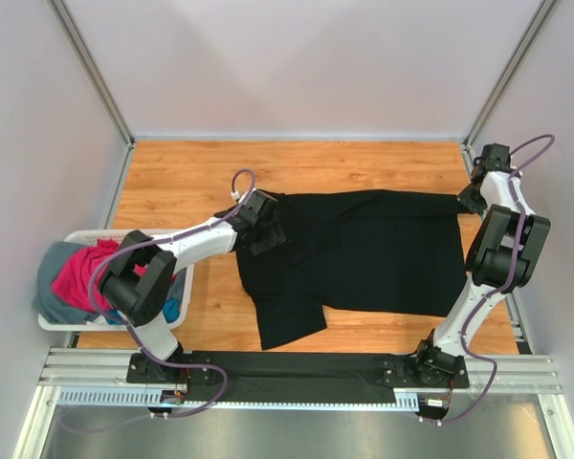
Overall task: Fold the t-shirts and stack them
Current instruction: Fold the tshirt
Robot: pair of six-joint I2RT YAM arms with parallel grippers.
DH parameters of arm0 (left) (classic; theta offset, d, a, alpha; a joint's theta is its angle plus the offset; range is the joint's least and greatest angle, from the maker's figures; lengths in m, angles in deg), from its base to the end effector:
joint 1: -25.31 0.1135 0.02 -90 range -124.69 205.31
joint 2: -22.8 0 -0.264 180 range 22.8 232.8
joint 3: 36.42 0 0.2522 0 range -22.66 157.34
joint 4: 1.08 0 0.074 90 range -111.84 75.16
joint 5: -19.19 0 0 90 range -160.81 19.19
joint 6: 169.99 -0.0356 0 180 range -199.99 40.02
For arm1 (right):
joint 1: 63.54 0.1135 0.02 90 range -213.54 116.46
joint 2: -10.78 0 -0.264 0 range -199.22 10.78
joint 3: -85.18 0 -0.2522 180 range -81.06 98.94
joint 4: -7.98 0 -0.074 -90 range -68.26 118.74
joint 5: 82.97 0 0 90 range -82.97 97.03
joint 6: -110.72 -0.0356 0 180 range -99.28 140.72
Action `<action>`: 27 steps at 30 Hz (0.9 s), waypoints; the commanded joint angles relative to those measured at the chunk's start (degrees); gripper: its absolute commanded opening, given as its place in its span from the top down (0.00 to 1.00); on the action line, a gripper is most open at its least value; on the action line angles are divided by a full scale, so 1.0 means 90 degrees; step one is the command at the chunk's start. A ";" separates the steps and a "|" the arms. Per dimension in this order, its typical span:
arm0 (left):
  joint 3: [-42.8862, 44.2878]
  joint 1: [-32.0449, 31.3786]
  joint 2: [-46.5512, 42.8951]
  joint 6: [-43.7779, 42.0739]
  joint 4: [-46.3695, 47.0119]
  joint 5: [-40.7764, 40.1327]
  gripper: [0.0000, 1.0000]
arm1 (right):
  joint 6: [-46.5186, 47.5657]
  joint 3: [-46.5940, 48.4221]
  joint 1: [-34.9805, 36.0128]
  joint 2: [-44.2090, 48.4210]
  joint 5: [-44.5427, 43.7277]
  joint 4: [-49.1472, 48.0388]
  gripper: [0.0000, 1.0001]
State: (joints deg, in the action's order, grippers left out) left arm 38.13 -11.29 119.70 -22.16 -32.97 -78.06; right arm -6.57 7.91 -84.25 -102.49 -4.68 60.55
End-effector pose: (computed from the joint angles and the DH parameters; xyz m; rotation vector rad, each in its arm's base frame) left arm 0.2827 -0.2044 0.1910 -0.5277 2.5290 -0.5004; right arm 0.3917 -0.1558 0.2128 1.1383 2.3969 -0.2352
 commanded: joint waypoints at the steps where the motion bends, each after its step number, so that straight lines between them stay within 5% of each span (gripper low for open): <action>1: 0.0071 0.0024 0.0199 0.0372 0.0305 0.0336 0.39 | 0.0102 0.0007 -0.0043 0.0037 -0.0125 0.0004 1.00; 15: 0.0091 0.0024 0.0708 0.0841 0.0628 0.0766 0.54 | 0.0063 0.0036 -0.0179 0.0027 -0.0008 -0.0005 1.00; 18: 0.0100 0.0024 0.0718 0.0841 0.0657 0.0766 0.63 | 0.0063 0.0017 -0.0189 0.0037 0.0031 -0.0015 0.99; 24: 0.0110 0.0014 0.0484 0.0763 0.0579 0.0552 1.00 | 0.0063 0.0056 -0.0199 0.0037 0.0060 -0.0015 1.00; 27: 0.0071 0.0024 0.0230 0.0704 0.0579 0.0454 1.00 | 0.0063 0.0066 -0.0199 0.0066 0.0080 -0.0015 0.99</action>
State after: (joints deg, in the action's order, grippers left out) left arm 38.13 -11.29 125.69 -15.37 -28.76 -72.48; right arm -6.42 7.91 -85.65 -102.49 -3.89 60.60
